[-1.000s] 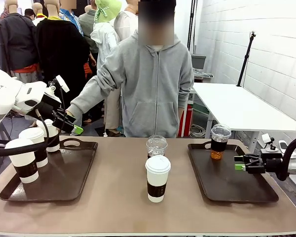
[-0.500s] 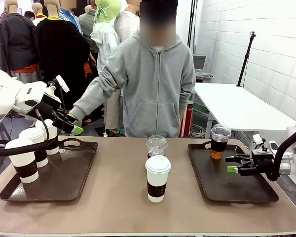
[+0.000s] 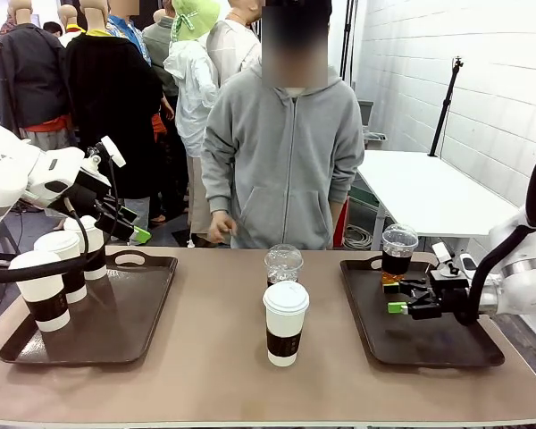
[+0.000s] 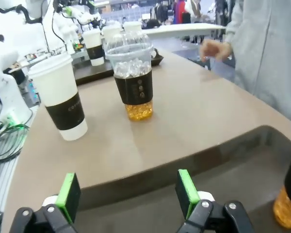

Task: Distribute the coffee onto the tray.
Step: Pick up another iced Americano from the middle of the table and place it on the right Handle tray.

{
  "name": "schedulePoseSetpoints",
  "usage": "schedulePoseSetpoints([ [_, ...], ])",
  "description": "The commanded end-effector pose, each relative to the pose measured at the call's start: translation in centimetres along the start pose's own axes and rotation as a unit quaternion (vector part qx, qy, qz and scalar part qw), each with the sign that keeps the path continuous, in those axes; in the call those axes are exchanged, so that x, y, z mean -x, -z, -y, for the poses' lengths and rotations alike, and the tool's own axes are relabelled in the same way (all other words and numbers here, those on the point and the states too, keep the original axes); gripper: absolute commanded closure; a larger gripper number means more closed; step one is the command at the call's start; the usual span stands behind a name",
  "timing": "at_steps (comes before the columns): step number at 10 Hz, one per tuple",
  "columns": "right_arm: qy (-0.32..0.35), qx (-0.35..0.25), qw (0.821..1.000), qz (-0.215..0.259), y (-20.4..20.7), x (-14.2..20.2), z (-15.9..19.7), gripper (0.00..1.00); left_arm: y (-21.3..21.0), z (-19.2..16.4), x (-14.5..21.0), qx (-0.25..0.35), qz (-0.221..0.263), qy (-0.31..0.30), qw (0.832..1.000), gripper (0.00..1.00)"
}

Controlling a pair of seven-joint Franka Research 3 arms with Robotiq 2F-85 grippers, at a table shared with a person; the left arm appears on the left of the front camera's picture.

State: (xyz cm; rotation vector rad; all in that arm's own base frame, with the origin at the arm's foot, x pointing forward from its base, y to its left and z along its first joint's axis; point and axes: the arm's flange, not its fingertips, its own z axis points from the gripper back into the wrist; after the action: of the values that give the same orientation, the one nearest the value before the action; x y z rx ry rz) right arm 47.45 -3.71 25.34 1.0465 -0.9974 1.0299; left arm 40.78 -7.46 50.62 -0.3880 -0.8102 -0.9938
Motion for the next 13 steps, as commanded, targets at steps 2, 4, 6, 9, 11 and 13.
schedulePoseSetpoints([
  [2, -0.032, 0.041, 0.998, 0.020, 2.0, 0.3, 0.2, 0.00, 0.2, -0.4, 0.3, 0.005, 0.012, 0.009, 1.000, 0.00],
  [4, -0.022, 0.015, 1.000, 0.016, 2.6, 0.6, 0.2, 0.00, 0.2, -0.4, 0.3, 0.005, 0.012, 0.009, 1.000, 0.00],
  [6, -0.016, -0.011, 1.000, 0.015, 2.1, 0.5, 0.4, 0.00, 0.2, -0.4, 0.3, 0.005, 0.012, 0.009, 1.000, 0.00],
  [9, -0.015, 0.013, 1.000, 0.018, 2.4, 0.2, 0.4, 0.00, 0.2, -0.4, 0.3, 0.005, 0.012, 0.009, 1.000, 0.00],
  [11, -0.015, 0.013, 1.000, 0.018, 2.4, 0.2, 0.4, 0.00, 0.2, -0.4, 0.3, 0.005, 0.012, 0.009, 1.000, 0.00],
  [13, -0.015, 0.013, 1.000, 0.018, 2.4, 0.2, 0.4, 0.00, 0.2, -0.4, 0.3, 0.005, 0.012, 0.009, 1.000, 0.00],
])
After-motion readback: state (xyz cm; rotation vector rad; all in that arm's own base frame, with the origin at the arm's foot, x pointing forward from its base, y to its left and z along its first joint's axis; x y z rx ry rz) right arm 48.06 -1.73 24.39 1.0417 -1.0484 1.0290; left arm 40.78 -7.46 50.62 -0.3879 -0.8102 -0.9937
